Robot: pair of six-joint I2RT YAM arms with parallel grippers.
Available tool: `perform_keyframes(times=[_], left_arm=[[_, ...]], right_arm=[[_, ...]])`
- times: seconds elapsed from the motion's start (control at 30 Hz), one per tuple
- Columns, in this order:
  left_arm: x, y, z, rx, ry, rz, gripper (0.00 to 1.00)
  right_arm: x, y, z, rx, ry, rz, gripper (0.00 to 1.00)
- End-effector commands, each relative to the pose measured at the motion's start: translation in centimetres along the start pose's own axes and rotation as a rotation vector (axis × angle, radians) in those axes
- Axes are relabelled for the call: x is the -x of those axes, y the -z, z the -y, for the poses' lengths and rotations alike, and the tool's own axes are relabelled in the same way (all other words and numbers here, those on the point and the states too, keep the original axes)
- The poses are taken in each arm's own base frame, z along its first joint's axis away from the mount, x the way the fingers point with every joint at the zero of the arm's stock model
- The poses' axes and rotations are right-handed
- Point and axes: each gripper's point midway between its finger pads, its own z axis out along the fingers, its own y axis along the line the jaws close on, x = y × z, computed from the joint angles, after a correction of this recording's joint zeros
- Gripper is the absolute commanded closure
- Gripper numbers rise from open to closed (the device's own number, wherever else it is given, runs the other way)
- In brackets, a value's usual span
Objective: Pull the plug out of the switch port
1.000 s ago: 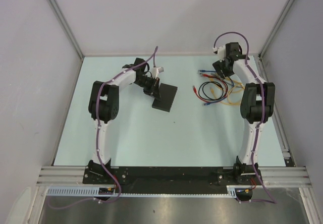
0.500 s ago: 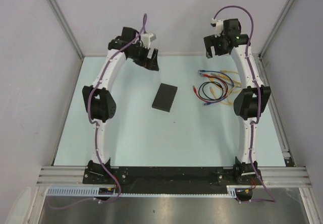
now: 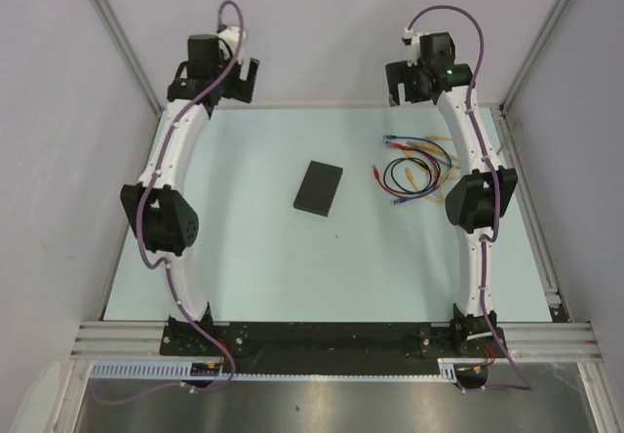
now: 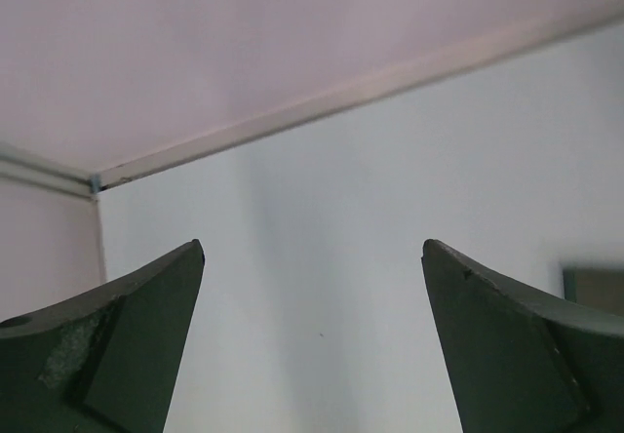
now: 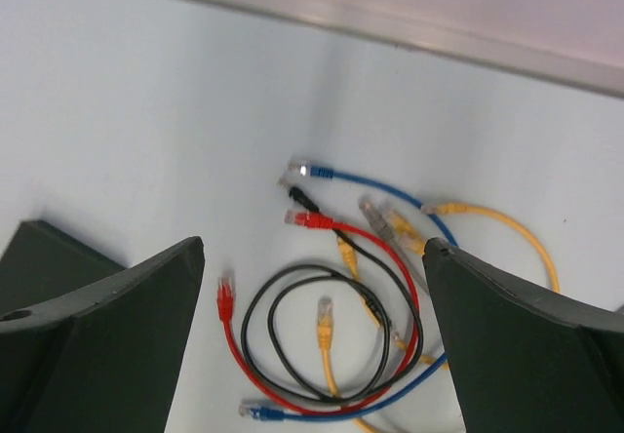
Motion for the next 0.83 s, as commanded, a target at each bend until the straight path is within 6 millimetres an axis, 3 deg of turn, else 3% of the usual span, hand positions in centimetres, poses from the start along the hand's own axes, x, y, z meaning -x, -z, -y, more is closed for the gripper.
perform_keyframes(times=[0.0, 0.03, 0.07, 0.23, 0.4, 0.53, 0.8], left_arm=[[4.9, 4.3, -5.1, 0.194, 0.207, 0.188, 0.0], [4.8, 4.3, -5.0, 0.184, 0.215, 0.19, 0.0], [4.7, 4.3, -4.9, 0.175, 0.225, 0.191, 0.0], [4.5, 3.0, -4.0, 0.11, 0.27, 0.185, 0.01], [3.9, 1.7, -2.7, 0.051, 0.326, 0.165, 0.0], [2.8, 2.1, -2.5, 0.056, 0.32, 0.139, 0.0], [0.6, 2.1, -2.2, 0.06, 0.317, 0.091, 0.0]], right_arm=[[5.9, 4.0, 2.4, -0.034, -0.11, 0.223, 0.0], [7.3, 5.5, 3.0, -0.043, -0.125, 0.284, 0.0], [7.4, 5.8, 3.4, -0.053, -0.129, 0.296, 0.0], [5.2, 6.3, 6.0, -0.175, -0.183, 0.249, 0.01], [4.2, 7.2, 6.7, -0.19, -0.178, 0.241, 0.0], [4.3, 6.9, 6.3, -0.189, -0.169, 0.24, 0.0], [3.7, 6.3, 3.4, -0.134, -0.139, 0.215, 0.0]])
